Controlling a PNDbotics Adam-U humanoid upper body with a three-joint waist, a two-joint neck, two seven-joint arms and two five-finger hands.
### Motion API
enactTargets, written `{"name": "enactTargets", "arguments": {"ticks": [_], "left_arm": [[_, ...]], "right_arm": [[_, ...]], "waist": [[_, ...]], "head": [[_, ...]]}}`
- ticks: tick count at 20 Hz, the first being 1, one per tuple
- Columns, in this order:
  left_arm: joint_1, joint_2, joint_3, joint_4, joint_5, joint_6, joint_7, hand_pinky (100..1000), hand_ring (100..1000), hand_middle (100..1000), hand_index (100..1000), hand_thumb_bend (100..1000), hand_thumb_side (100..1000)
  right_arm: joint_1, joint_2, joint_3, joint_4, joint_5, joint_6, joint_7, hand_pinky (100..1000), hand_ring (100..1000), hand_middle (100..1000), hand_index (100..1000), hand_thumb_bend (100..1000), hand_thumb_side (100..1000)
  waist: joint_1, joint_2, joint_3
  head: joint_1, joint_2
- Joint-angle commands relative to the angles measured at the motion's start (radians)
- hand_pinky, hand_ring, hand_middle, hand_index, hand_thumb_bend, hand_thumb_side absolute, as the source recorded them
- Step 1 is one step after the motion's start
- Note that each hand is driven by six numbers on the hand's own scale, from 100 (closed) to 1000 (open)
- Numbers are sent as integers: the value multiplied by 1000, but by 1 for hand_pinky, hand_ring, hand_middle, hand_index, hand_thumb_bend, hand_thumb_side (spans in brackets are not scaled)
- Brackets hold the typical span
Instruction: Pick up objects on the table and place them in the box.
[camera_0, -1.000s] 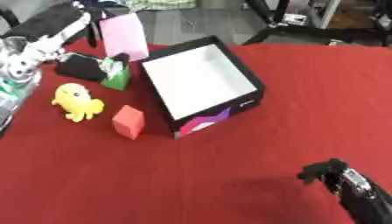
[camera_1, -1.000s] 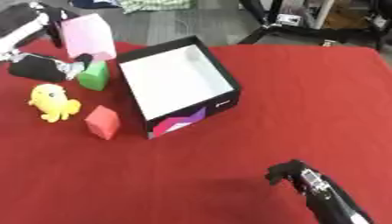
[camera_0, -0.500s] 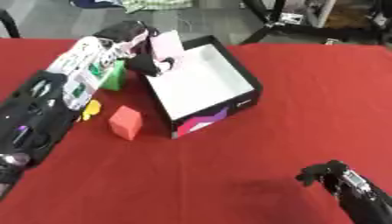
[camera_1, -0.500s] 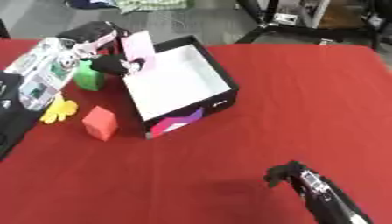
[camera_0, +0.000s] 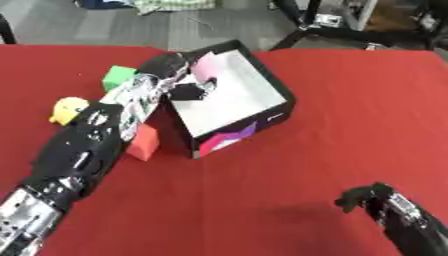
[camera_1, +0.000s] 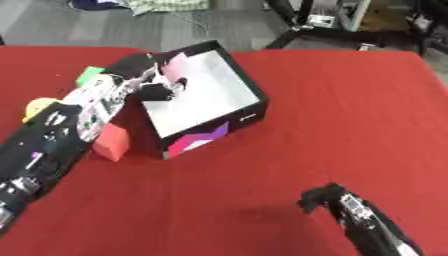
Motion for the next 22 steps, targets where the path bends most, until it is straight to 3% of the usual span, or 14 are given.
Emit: {"name": "enactTargets", "arguments": {"ticks": [1, 6, 11, 12, 13, 15, 17, 19, 22], "left_arm": [[-28, 13, -2, -32, -6, -13, 48, 774, 656, 787, 954, 334, 1000], [-36, 47, -23, -110, -1, -32, 92, 797, 717, 860, 991, 430, 1000], [-35, 99, -27, -213, 1, -59, 43, 805, 734, 875, 998, 465, 1000], [-36, 131, -35, -260, 10, -80, 24, 798, 733, 865, 996, 508, 1000], [-30, 184, -41, -338, 32, -112, -9, 796, 728, 852, 988, 513, 1000], [-5, 280, -39, -491, 101, -160, -101, 808, 738, 858, 985, 406, 1000], [37, 377, -18, -637, 203, -198, -207, 814, 736, 844, 978, 301, 891], [95, 473, 11, -763, 310, -220, -314, 817, 737, 826, 981, 301, 885], [175, 589, 34, -884, 393, -214, -488, 820, 768, 849, 989, 390, 933]], "right_arm": [[-5, -5, 1, -9, -8, -2, 3, 1000, 751, 516, 702, 100, 1000], [-5, -5, 0, -9, -6, -1, 2, 1000, 751, 516, 702, 100, 1000], [-7, -5, -2, -8, -6, -1, 1, 1000, 751, 516, 702, 100, 1000], [-8, -5, -5, -8, -5, 0, -2, 1000, 751, 515, 702, 100, 1000], [-9, -5, -8, -8, -5, 0, -5, 1000, 751, 515, 702, 100, 1000], [-9, -5, -13, -8, -3, 1, -10, 1000, 750, 515, 702, 100, 1000], [-9, -6, -15, -7, 0, 2, -13, 1000, 751, 515, 702, 100, 1000], [-9, -9, -16, -6, 2, 1, -14, 1000, 751, 515, 702, 100, 1000], [-8, -11, -18, -6, 5, 0, -17, 1000, 750, 515, 702, 100, 1000]], "waist": [[-10, -6, -2], [-8, -7, -1], [-6, -7, -1], [-3, -7, -1], [-1, -7, 0], [3, -7, 3], [7, -8, 5], [11, -9, 7], [14, -9, 8]], "head": [[1, -1], [-1, -1], [-5, -1], [-8, -1], [-11, -1], [-18, -1], [-24, -1], [-31, -1], [-33, -1]]}}
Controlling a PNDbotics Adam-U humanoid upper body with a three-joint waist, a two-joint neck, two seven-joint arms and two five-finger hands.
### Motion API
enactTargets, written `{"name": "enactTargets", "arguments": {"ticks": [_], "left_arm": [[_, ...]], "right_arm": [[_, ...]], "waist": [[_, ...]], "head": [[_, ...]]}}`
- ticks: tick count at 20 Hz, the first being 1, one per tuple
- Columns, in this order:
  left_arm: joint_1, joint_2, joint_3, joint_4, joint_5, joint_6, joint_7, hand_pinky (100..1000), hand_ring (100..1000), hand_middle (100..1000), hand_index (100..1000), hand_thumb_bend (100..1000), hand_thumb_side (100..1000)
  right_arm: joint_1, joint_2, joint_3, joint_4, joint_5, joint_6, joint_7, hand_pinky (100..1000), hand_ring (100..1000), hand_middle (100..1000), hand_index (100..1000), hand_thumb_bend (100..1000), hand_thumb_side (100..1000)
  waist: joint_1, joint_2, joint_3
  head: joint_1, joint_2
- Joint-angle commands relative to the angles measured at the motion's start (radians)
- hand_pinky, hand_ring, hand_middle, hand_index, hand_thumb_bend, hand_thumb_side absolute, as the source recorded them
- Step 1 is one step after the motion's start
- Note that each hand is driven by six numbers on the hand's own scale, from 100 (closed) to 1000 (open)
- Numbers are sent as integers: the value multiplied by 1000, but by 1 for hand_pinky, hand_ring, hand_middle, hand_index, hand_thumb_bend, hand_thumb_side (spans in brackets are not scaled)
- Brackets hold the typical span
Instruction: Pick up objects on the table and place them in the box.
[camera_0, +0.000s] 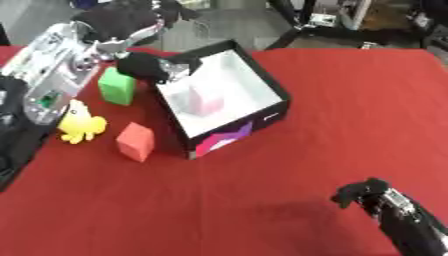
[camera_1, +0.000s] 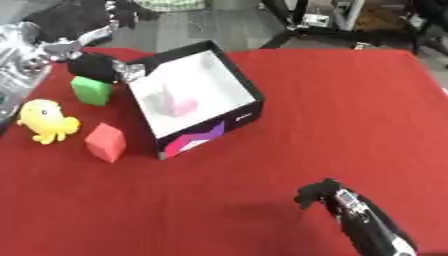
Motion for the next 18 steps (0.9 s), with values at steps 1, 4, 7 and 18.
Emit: {"name": "enactTargets", "arguments": {"ticks": [1, 4, 7, 18], "left_arm": [[36, 135, 28, -133, 70, 0, -183, 820, 774, 853, 990, 418, 940], [81, 166, 10, -177, 61, 2, -305, 821, 788, 864, 995, 465, 938], [111, 153, -30, -149, 10, -11, -341, 826, 805, 884, 1000, 506, 929], [94, -6, -75, 164, -214, -55, -193, 824, 812, 885, 998, 423, 721]], "right_arm": [[-3, -12, -5, -10, 4, -3, -4, 1000, 751, 515, 702, 100, 1000], [-4, -13, -3, -10, 5, -4, -2, 1000, 751, 515, 702, 100, 1000], [-7, -13, -4, -11, 3, -5, -3, 1000, 750, 515, 702, 100, 1000], [-9, -11, -4, -12, -1, -4, -3, 1000, 750, 515, 702, 100, 1000]], "waist": [[14, -9, 0], [15, -8, -2], [15, -7, -7], [11, -5, -8]], "head": [[-4, -1], [-3, -1], [-2, -1], [-8, -1]]}}
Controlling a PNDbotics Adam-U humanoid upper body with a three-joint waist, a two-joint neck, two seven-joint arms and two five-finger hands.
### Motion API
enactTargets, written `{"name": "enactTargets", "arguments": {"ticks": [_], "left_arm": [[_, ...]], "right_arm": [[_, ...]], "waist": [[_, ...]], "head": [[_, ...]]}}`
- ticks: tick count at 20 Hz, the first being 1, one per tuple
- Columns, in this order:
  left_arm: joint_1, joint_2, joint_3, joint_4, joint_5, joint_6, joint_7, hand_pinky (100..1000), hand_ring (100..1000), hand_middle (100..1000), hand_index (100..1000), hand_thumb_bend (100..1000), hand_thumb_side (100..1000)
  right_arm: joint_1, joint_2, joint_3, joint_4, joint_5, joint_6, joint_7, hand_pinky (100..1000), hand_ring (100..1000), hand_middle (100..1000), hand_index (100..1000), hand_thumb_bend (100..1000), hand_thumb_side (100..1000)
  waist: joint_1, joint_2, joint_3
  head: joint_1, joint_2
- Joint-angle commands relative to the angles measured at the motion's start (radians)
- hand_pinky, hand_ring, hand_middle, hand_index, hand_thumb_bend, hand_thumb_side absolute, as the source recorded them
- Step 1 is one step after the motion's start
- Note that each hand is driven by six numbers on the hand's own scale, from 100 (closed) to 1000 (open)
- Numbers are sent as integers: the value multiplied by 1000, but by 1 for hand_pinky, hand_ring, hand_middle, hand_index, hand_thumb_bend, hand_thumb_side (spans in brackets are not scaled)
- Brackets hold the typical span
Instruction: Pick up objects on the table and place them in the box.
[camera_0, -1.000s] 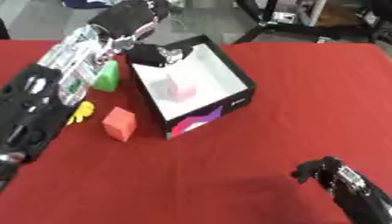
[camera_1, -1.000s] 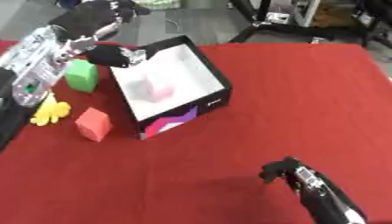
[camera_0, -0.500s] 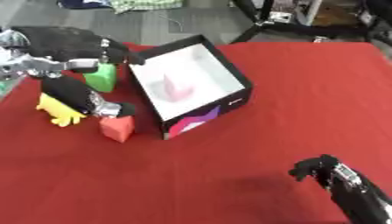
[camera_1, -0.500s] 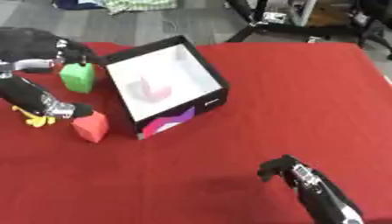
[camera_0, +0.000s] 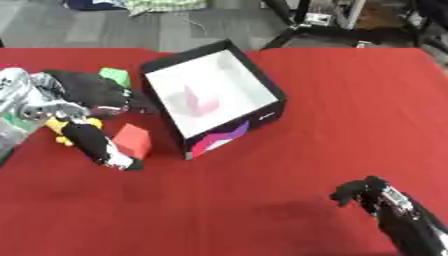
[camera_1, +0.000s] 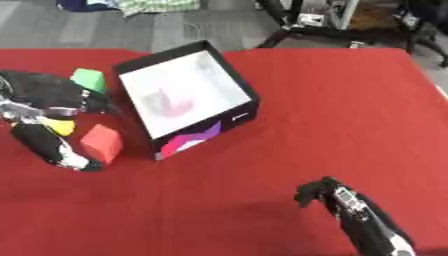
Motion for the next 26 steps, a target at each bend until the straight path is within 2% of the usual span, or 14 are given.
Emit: {"name": "enactTargets", "arguments": {"ticks": [1, 5, 8, 11, 14, 16, 18, 21, 24, 26], "left_arm": [[-25, -24, 11, 86, -51, -3, 81, 822, 809, 881, 996, 406, 700], [-34, -57, 12, 170, -85, -14, 160, 819, 801, 872, 989, 361, 635], [-36, -69, 6, 206, -94, -26, 182, 820, 801, 870, 986, 354, 629], [-35, -71, 0, 224, -86, -45, 144, 821, 796, 866, 981, 352, 673], [-38, -63, 6, 220, -73, -55, 80, 821, 796, 862, 977, 359, 646], [-37, -59, 14, 214, -72, -52, 62, 819, 790, 855, 971, 344, 601], [-33, -57, 18, 215, -73, -49, 55, 816, 779, 842, 960, 316, 517], [-29, -56, 18, 217, -69, -51, 42, 804, 738, 787, 910, 276, 340], [-29, -53, 20, 211, -61, -56, 24, 784, 682, 725, 854, 256, 220], [-30, -51, 24, 204, -54, -55, 21, 749, 623, 665, 808, 225, 205]], "right_arm": [[-5, -11, -3, -12, -2, -2, 0, 1000, 750, 515, 702, 100, 1000], [-5, -10, -4, -12, -1, -2, -1, 1000, 750, 515, 702, 100, 1000], [-6, -10, -4, -12, -1, -2, -1, 1000, 750, 515, 702, 100, 1000], [-6, -10, -5, -12, -1, -2, -2, 1000, 750, 515, 703, 100, 1000], [-5, -10, -6, -12, 0, -2, -3, 1000, 750, 515, 703, 100, 1000], [-4, -10, -6, -12, 1, -3, -3, 1000, 750, 515, 703, 100, 1000], [-5, -11, -6, -12, 1, -3, -3, 1000, 750, 514, 703, 100, 1000], [-5, -11, -7, -12, 1, -3, -4, 1000, 750, 514, 703, 100, 1000], [-4, -11, -7, -11, 2, -4, -4, 1000, 750, 514, 703, 100, 1000], [-4, -11, -7, -11, 3, -4, -5, 1000, 750, 514, 703, 100, 1000]], "waist": [[11, -5, 0], [11, -4, -1], [10, -4, -1], [10, -3, -1], [11, -4, 1], [11, -4, 1], [11, -4, 1], [11, -4, 2], [11, -4, 2], [11, -4, 2]], "head": [[-5, -1], [-6, -1], [-8, -1], [-9, -1], [-11, -1], [-12, -1], [-14, -1], [-15, -1], [-16, -1], [-17, -1]]}}
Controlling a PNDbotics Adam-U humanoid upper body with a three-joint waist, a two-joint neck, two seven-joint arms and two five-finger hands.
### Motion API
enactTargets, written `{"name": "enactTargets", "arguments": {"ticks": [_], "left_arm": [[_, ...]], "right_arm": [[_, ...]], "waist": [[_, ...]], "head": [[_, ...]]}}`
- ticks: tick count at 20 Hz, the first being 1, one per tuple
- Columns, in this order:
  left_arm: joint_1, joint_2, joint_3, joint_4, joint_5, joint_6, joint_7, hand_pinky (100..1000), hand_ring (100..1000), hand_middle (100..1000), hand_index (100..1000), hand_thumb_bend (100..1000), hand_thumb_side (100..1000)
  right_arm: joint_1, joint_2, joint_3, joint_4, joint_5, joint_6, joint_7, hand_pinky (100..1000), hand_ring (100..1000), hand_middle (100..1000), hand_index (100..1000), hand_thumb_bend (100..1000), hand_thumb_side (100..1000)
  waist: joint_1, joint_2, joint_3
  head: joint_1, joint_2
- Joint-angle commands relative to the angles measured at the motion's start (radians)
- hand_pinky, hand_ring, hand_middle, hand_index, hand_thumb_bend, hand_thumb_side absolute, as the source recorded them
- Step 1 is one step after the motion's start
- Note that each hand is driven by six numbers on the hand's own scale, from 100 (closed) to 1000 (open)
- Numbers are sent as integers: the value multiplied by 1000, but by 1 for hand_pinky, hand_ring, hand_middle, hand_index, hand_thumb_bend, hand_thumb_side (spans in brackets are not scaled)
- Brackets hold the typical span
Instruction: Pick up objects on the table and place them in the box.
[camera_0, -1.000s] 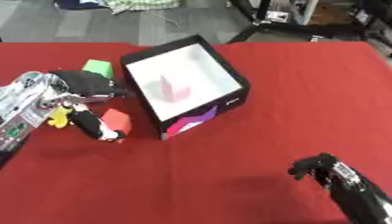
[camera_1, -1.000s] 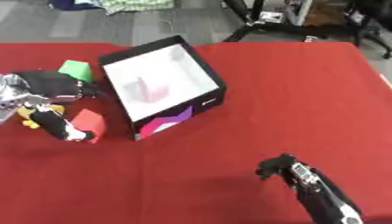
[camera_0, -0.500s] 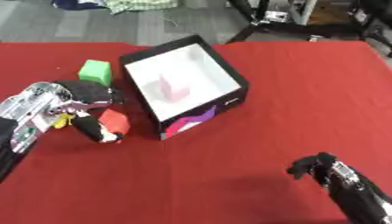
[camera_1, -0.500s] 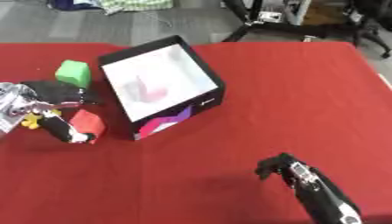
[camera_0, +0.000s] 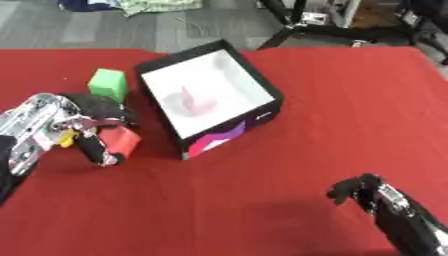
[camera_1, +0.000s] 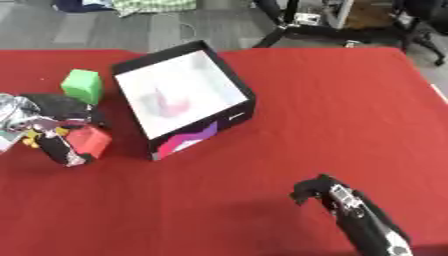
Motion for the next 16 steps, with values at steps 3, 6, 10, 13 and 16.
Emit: {"name": "enactTargets", "arguments": {"ticks": [3, 6, 10, 13, 16], "left_arm": [[-16, 35, 24, -35, 27, 8, 1, 687, 549, 587, 742, 167, 198], [-27, 44, 34, -68, 55, 18, 2, 665, 519, 554, 712, 126, 194], [-59, 64, 65, -145, 107, 44, 0, 670, 513, 549, 710, 100, 189], [-105, 72, 100, -202, 139, 77, 32, 704, 528, 557, 721, 100, 180], [-163, 53, 121, -217, 137, 116, 117, 721, 537, 559, 729, 100, 162]], "right_arm": [[-3, -11, -8, -11, 2, -2, -3, 1000, 750, 514, 703, 100, 1000], [-3, -12, -8, -10, 2, -2, -4, 1000, 750, 514, 703, 100, 1000], [-2, -12, -9, -10, 2, -1, -6, 1000, 750, 514, 703, 100, 1000], [0, -12, -8, -9, 1, -1, -5, 1000, 750, 513, 703, 100, 1000], [2, -12, -6, -8, 0, 0, -2, 1000, 750, 513, 703, 100, 1000]], "waist": [[11, -5, 1], [11, -6, 2], [11, -9, 3], [11, -11, 5], [10, -14, 6]], "head": [[-4, -1], [-5, -1], [-9, -1], [-10, -1], [-12, -1]]}}
